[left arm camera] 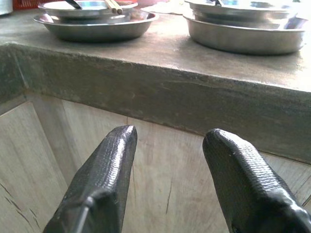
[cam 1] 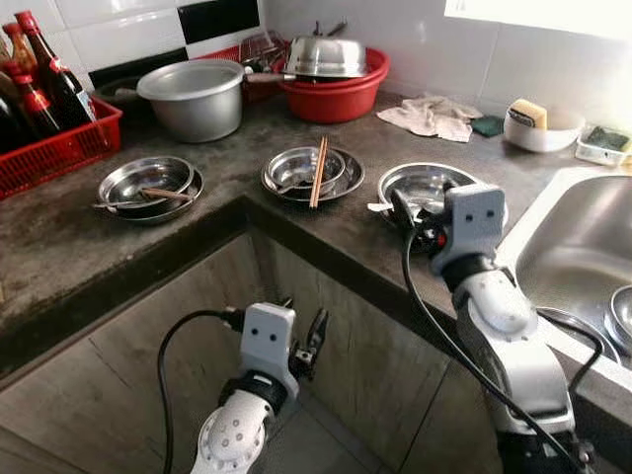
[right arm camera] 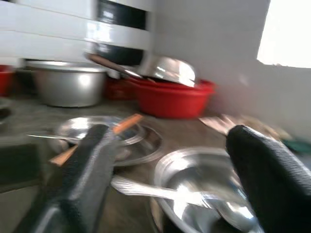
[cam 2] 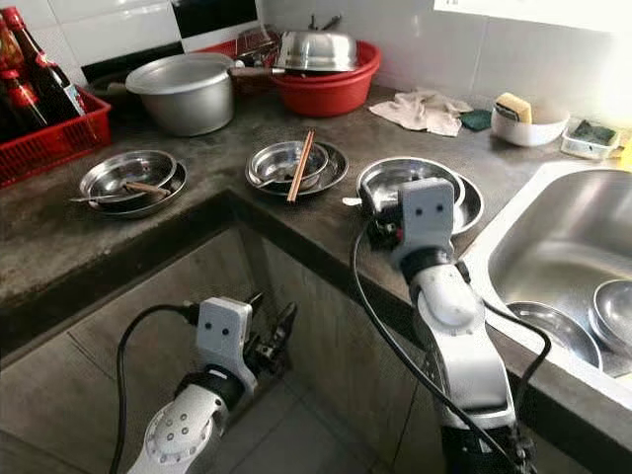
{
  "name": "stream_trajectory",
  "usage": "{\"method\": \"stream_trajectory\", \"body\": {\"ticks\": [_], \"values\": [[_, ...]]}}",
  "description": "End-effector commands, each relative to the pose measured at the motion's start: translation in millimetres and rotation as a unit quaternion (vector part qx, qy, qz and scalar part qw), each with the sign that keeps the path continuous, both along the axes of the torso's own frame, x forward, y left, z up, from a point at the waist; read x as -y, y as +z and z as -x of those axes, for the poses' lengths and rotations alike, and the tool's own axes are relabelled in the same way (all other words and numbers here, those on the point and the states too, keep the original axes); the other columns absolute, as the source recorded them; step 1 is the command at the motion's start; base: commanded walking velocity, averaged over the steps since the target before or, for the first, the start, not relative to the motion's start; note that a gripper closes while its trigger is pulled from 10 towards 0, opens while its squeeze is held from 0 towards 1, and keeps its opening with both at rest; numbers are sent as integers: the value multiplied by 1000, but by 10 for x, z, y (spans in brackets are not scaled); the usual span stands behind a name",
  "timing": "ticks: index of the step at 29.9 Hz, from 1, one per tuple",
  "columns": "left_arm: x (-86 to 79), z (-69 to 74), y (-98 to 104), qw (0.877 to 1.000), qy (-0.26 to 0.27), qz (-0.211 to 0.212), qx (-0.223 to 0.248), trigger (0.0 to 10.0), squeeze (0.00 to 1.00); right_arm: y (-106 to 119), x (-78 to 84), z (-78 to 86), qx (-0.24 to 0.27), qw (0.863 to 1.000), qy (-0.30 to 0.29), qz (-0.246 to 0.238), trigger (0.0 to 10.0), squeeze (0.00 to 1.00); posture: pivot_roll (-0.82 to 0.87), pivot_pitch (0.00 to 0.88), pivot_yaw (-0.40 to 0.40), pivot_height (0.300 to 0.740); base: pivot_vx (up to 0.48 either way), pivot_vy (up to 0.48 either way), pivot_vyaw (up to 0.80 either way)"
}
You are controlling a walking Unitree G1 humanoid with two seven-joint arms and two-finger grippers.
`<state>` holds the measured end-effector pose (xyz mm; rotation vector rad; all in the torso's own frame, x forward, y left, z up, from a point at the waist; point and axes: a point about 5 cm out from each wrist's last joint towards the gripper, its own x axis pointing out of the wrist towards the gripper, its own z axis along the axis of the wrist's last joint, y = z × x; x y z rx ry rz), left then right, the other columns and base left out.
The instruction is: Kitchen organization
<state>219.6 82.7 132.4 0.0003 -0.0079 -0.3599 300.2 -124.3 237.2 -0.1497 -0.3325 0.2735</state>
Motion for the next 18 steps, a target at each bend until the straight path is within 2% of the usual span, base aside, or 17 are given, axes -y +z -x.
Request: {"method": "stream_trajectory", "body": {"ticks": [1, 4, 5, 11, 12, 18], "values": [[-6, 9, 20, 1000, 4, -1, 5, 10000, 0, -23, -142, -47, 2, 999, 33, 23, 10000, 1000, 79, 87, 12, 740, 0, 0, 0], [9, 6, 27, 1000, 2, -1, 5, 10000, 0, -34, -201, -145, 7, 998, 28, 49, 10000, 1000, 86, 90, 9, 740, 0, 0, 0], [9, 7, 34, 1000, 3, 0, 6, 10000, 0, -37, -219, -179, 6, 998, 31, 61, 10000, 0, 94, 96, 4, 740, 0, 0, 0], [11, 27, 40, 1000, 4, 1, 6, 10000, 0, -37, -249, -320, 6, 993, 23, 113, 10000, 0, 95, 106, 2, 740, 0, 0, 0], [13, 27, 42, 1000, 4, 2, 6, 10000, 0, -49, -247, -364, 5, 991, 14, 134, 10000, 0, 95, 109, 0, 740, 0, 0, 0], [20, 32, 51, 1000, 2, 3, 8, 10000, 0, -82, -252, -432, 8, 984, 6, 176, 10000, 0, 95, 113, 0, 740, 0, 0, 0]]}}
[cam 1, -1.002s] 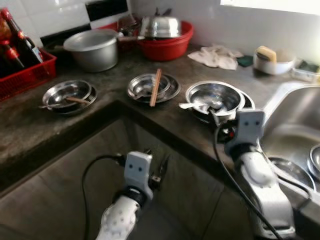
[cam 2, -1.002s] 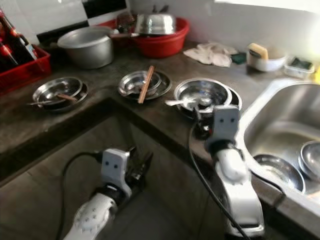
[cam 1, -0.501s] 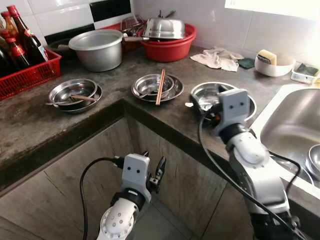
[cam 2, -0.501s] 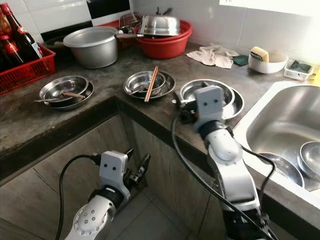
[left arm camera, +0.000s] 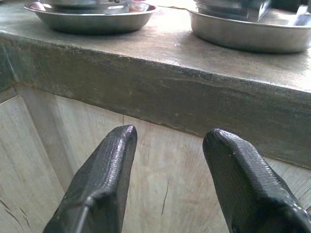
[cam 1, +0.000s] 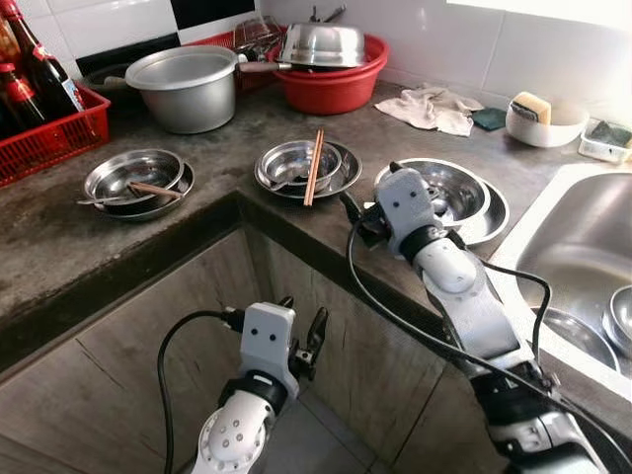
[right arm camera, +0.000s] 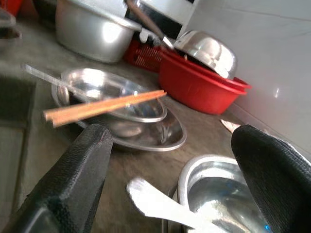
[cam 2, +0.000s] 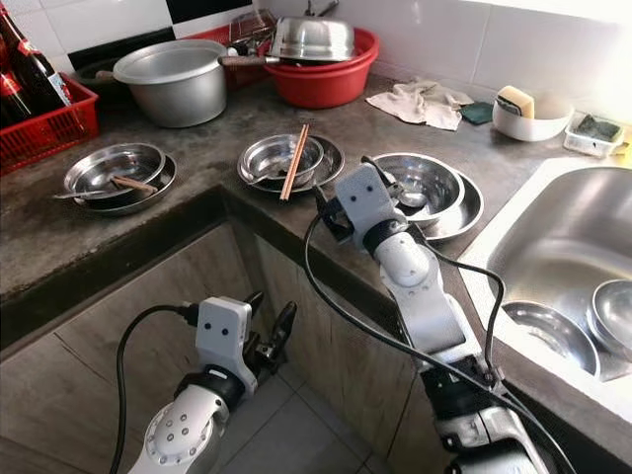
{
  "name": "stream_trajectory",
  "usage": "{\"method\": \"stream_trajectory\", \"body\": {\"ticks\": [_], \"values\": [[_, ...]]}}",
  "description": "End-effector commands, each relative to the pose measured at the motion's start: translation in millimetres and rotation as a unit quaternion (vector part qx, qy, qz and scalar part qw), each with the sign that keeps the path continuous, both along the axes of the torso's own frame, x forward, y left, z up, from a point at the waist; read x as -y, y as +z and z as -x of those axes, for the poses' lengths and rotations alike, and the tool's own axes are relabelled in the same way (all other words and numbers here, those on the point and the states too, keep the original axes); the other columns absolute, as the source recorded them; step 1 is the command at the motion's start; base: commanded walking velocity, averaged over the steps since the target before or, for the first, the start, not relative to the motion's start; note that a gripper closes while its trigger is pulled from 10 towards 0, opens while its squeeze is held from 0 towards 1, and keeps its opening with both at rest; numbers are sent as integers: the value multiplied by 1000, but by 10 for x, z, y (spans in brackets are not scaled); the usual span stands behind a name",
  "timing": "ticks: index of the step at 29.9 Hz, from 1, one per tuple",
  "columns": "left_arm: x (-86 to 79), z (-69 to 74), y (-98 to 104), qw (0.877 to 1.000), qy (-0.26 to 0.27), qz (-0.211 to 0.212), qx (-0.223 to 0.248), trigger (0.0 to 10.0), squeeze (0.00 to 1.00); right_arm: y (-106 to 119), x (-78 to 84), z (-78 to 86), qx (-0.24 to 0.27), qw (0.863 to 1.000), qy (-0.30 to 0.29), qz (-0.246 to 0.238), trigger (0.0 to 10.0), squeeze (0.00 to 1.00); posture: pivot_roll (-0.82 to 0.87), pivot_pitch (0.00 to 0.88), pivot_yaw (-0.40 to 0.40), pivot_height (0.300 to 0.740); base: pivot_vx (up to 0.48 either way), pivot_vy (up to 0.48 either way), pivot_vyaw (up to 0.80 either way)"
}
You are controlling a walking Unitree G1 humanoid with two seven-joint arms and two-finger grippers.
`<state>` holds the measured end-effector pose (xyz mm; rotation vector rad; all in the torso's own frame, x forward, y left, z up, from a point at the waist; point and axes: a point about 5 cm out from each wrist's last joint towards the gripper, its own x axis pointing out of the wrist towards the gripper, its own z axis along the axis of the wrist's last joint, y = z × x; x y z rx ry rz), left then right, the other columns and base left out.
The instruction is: Kitchen organization
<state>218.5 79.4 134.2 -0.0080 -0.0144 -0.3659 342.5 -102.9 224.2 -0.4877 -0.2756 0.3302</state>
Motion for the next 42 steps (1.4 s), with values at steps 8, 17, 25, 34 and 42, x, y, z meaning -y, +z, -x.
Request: {"method": "stream_trajectory", "body": {"ticks": [8, 17, 25, 34, 42], "values": [[-8, 23, 37, 1000, 3, -3, 6, 10000, 0, -59, 13, -71, -2, 999, -18, 47, 10000, 0, 95, 117, -1, 740, 0, 0, 0], [-7, 21, 36, 1000, 3, -3, 6, 10000, 0, -87, 51, -120, -6, 998, -37, 57, 0, 0, 94, 116, -2, 740, 0, 0, 0], [-2, 23, 34, 1000, 4, -3, 6, 10000, 0, -61, 40, -139, -4, 998, -39, 48, 0, 0, 94, 116, -4, 740, 0, 0, 0], [2, 19, 33, 1000, 4, -2, 5, 10000, 0, -16, 55, -155, 2, 998, -47, 40, 0, 0, 92, 116, -5, 740, 0, 0, 0], [4, 8, 31, 1000, 5, -3, 5, 10000, 0, 99, 113, -152, 35, 997, -71, 22, 0, 0, 92, 113, -6, 740, 0, 0, 0]]}}
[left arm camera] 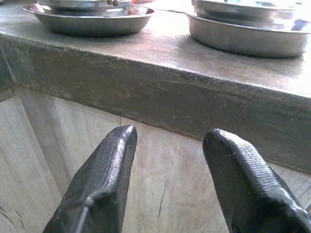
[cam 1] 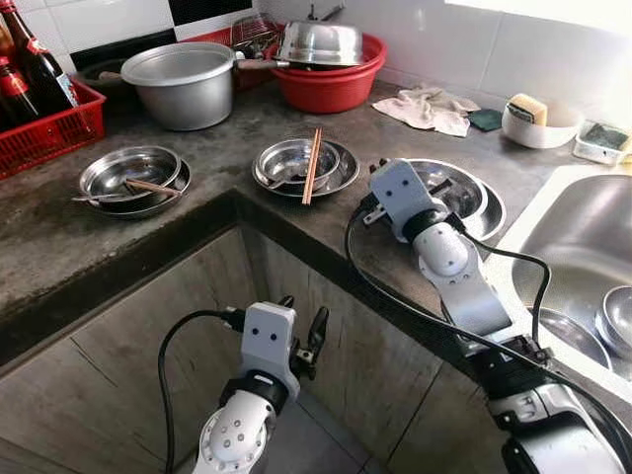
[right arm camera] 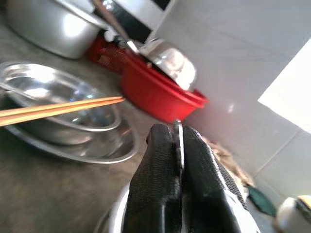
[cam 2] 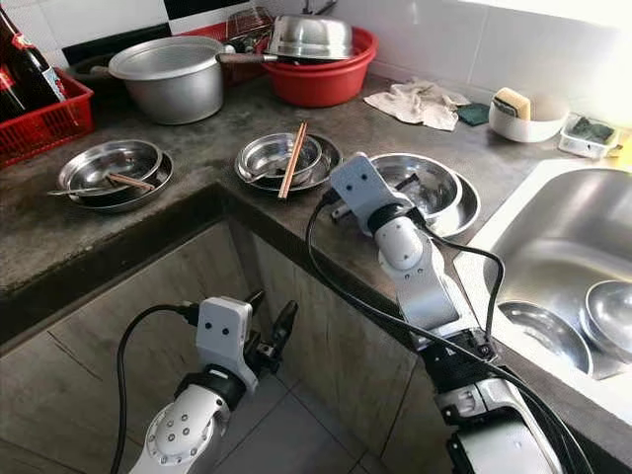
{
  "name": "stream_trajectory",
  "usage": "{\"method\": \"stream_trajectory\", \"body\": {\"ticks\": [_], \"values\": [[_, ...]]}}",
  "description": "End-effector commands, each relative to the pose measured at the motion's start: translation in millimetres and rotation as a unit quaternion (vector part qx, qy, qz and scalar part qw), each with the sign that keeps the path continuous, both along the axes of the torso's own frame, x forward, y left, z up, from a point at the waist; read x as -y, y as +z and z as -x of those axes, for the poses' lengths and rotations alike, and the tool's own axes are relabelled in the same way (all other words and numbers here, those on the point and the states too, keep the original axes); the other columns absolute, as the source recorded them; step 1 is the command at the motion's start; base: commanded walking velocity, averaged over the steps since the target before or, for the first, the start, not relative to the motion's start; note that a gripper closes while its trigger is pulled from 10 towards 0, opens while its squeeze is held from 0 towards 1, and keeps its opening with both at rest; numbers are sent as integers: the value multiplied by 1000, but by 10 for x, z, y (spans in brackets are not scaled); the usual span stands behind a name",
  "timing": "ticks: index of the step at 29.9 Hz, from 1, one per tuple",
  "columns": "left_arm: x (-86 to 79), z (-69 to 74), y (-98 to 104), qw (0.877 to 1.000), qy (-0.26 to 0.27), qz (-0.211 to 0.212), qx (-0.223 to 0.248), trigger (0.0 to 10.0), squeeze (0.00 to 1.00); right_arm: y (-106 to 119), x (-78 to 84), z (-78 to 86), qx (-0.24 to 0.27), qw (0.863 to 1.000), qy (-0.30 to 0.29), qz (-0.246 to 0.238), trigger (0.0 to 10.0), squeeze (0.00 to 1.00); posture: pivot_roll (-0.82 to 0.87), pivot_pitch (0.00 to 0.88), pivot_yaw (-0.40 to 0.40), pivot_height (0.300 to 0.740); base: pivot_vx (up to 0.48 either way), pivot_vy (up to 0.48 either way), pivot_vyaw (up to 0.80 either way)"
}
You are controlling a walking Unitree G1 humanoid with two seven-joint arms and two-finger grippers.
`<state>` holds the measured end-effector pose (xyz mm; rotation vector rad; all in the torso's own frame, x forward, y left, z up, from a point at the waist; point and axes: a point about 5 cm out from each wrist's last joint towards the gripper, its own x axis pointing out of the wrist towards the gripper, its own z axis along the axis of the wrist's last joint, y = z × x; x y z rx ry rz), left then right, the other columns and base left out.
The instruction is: Kitchen organization
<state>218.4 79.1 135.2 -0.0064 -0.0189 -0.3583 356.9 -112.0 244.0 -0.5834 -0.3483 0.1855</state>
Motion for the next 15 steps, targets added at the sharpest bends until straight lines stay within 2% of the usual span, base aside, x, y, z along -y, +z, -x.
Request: {"method": "stream_trajectory", "body": {"ticks": [1, 3, 5, 7, 12, 15], "values": [[2, 7, 21, 1000, 1, -2, 3, 10000, 0, -66, 36, -5, -14, 1000, -12, -16, 0, 0, 92, 113, -6, 740, 0, 0, 0], [4, 7, 17, 1000, 1, -2, 3, 10000, 0, 19, 68, 12, 9, 999, -20, -38, 0, 0, 94, 106, -7, 740, 0, 0, 0], [4, 6, 18, 1000, 2, -3, 4, 10000, 0, 143, 104, 67, 39, 995, -27, -89, 0, 0, 94, 106, -7, 740, 0, 0, 0], [5, 7, 18, 1000, 2, -2, 5, 10000, 0, 268, 106, 199, 69, 985, -6, -157, 0, 0, 94, 100, -8, 740, 0, 0, 0], [1, 1, 19, 1000, 2, -1, 7, 10000, 0, 328, 158, 436, 98, 971, -4, -219, 0, 0, 87, 92, -3, 740, 0, 0, 0], [-2, -2, 18, 1000, 2, 0, 7, 10000, 0, 332, 171, 489, 104, 969, -6, -225, 0, 0, 85, 87, 0, 740, 0, 0, 0]]}}
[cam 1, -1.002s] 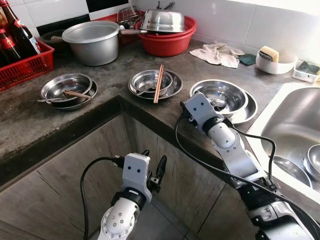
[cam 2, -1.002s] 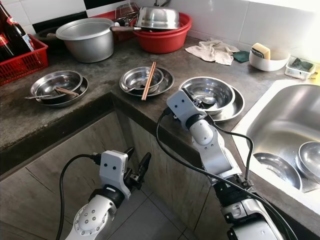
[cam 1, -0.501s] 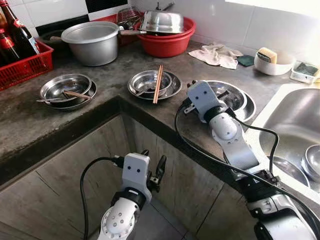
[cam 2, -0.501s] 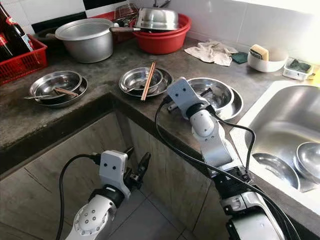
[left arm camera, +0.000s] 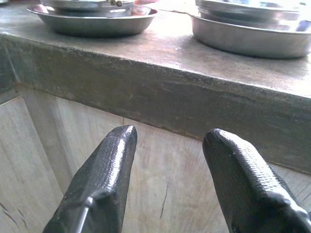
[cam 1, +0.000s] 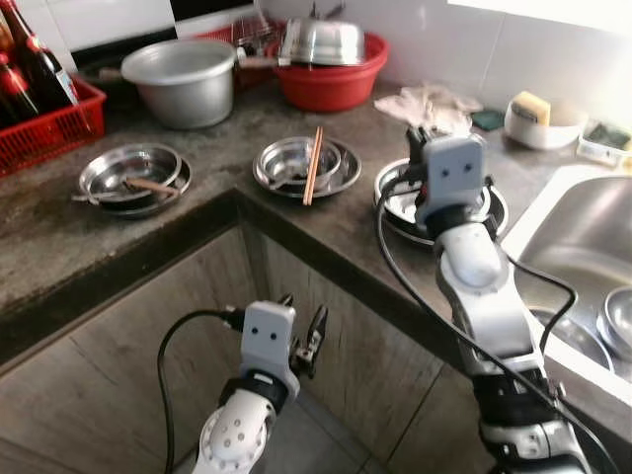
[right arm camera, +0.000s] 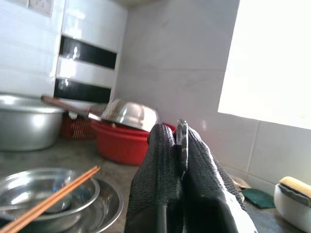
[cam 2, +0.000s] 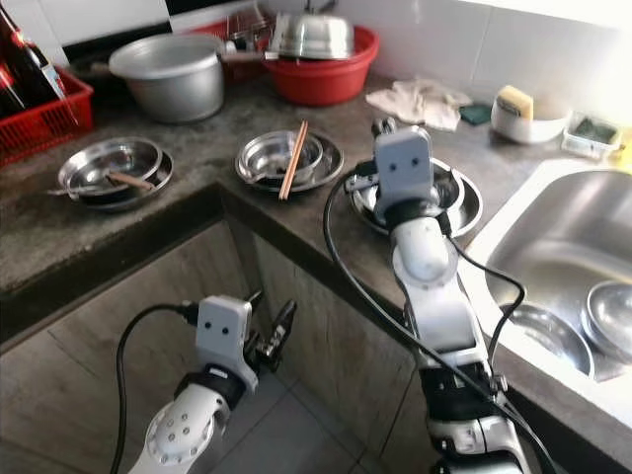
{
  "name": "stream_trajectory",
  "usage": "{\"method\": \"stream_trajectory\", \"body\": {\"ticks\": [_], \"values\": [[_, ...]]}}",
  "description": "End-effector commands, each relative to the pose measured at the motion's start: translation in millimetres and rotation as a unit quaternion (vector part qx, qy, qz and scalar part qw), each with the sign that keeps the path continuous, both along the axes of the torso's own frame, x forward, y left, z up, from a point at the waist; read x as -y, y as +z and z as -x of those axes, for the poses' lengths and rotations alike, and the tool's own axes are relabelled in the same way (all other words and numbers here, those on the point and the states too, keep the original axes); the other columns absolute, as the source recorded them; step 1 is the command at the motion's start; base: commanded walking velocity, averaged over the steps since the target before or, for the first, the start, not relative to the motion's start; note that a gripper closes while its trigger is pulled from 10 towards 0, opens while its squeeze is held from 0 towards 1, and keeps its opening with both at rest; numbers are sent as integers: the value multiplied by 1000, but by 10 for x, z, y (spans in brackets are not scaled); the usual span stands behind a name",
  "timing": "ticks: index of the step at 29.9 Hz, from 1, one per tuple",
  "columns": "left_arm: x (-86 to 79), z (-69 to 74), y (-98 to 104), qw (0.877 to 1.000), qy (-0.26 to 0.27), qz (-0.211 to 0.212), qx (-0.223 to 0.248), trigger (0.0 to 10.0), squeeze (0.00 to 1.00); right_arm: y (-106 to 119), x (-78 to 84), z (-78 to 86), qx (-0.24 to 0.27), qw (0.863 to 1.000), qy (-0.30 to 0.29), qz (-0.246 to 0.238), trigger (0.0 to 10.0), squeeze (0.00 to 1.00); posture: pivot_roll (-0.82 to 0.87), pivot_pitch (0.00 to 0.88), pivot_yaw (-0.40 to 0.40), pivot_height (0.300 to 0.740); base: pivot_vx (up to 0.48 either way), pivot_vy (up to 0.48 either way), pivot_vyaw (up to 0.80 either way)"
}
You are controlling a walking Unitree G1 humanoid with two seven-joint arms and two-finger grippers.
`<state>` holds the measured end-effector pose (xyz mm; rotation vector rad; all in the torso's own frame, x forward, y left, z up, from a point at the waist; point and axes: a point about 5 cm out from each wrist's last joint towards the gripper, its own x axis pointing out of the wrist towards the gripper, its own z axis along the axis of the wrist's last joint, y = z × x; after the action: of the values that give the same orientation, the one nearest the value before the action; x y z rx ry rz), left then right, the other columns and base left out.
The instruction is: Kitchen organization
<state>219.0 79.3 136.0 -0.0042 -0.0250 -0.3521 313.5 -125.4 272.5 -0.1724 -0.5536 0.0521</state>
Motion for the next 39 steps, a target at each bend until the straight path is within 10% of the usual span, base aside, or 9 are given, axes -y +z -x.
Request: {"method": "stream_trajectory", "body": {"ticks": [1, 16, 39], "values": [[0, 2, 9, 1000, -2, 0, 4, 10000, 0, 48, 43, 70, 12, 1000, -9, -13, 0, 0, 85, 87, 0, 740, 0, 0, 0], [6, -45, 21, 1000, -11, -1, 13, 10000, 0, 176, 240, 300, 38, 995, -83, -34, 0, 0, 70, 60, 13, 740, 0, 325, -577], [6, -85, 71, 999, -19, -6, 29, 10000, 0, -129, 177, 452, -21, 995, -93, 43, 0, 0, 59, 78, 23, 740, 23, -132, -781]]}}
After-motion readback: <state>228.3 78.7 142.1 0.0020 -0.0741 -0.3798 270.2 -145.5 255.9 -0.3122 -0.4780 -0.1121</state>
